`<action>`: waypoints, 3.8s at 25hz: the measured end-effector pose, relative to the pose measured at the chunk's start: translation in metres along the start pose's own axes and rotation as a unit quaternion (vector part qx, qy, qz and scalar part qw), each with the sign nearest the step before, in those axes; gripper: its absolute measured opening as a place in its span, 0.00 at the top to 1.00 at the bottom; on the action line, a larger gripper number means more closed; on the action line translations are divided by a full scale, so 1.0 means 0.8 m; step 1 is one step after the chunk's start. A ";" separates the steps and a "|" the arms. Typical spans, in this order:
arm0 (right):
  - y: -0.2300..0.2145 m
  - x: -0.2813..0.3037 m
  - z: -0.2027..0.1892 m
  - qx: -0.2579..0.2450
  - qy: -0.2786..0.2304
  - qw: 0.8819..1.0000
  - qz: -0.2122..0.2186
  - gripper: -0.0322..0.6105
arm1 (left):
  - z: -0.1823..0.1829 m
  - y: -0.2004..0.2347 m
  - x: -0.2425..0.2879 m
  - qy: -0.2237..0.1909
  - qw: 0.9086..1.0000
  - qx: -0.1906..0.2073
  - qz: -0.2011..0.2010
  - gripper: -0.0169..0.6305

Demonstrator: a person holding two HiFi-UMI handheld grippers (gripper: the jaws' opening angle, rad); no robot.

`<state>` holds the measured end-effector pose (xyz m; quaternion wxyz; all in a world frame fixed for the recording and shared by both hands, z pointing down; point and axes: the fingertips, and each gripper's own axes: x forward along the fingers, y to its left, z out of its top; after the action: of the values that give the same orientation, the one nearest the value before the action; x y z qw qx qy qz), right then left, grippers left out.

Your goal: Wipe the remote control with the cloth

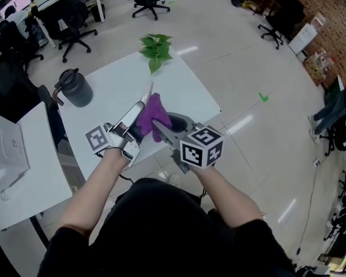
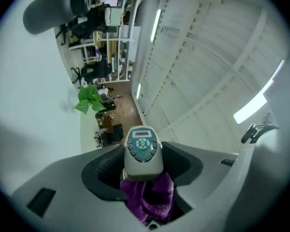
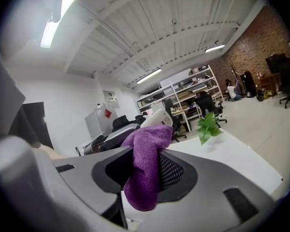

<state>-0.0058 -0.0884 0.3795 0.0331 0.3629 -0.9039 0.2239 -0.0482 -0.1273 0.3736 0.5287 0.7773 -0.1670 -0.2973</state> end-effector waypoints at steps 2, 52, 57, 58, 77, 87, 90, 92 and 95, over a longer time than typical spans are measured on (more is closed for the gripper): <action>-0.004 0.002 0.002 -0.003 0.001 1.000 -0.003 0.73 | -0.009 -0.003 0.000 0.017 1.000 -0.011 -0.012 0.62; -0.069 0.026 -0.127 -0.101 0.163 0.969 -0.157 0.72 | 0.028 0.216 -0.190 0.168 0.792 0.412 0.418 0.62; -0.098 0.074 -0.163 -0.116 0.218 0.964 -0.096 0.72 | 0.030 0.268 -0.221 0.146 0.768 0.388 0.488 0.62; -0.104 0.085 -0.169 -0.119 0.228 0.963 -0.081 0.72 | 0.028 0.273 -0.221 0.144 0.765 0.385 0.496 0.63; -0.173 0.178 -0.270 -0.155 0.375 0.913 0.024 0.71 | -0.026 0.341 -0.212 0.157 0.701 0.318 0.618 0.61; -0.188 0.174 -0.278 -0.182 0.381 0.906 0.011 0.60 | -0.037 0.337 -0.221 0.164 0.709 0.307 0.614 0.59; -0.186 0.167 -0.262 -0.186 0.367 0.912 0.002 0.58 | -0.026 0.314 -0.219 0.157 0.714 0.325 0.600 0.59; -0.183 0.157 -0.243 -0.186 0.347 0.919 -0.008 0.58 | -0.019 0.291 -0.218 0.147 0.723 0.335 0.586 0.59; -0.168 0.140 -0.207 -0.182 0.309 0.933 -0.025 0.58 | -0.011 0.256 -0.220 0.135 0.739 0.352 0.559 0.59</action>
<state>-0.0147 -0.1747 0.6041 0.3820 0.2863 -0.8648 0.1557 -0.1665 -0.0988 0.6146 0.3061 0.7068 -0.5909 0.2397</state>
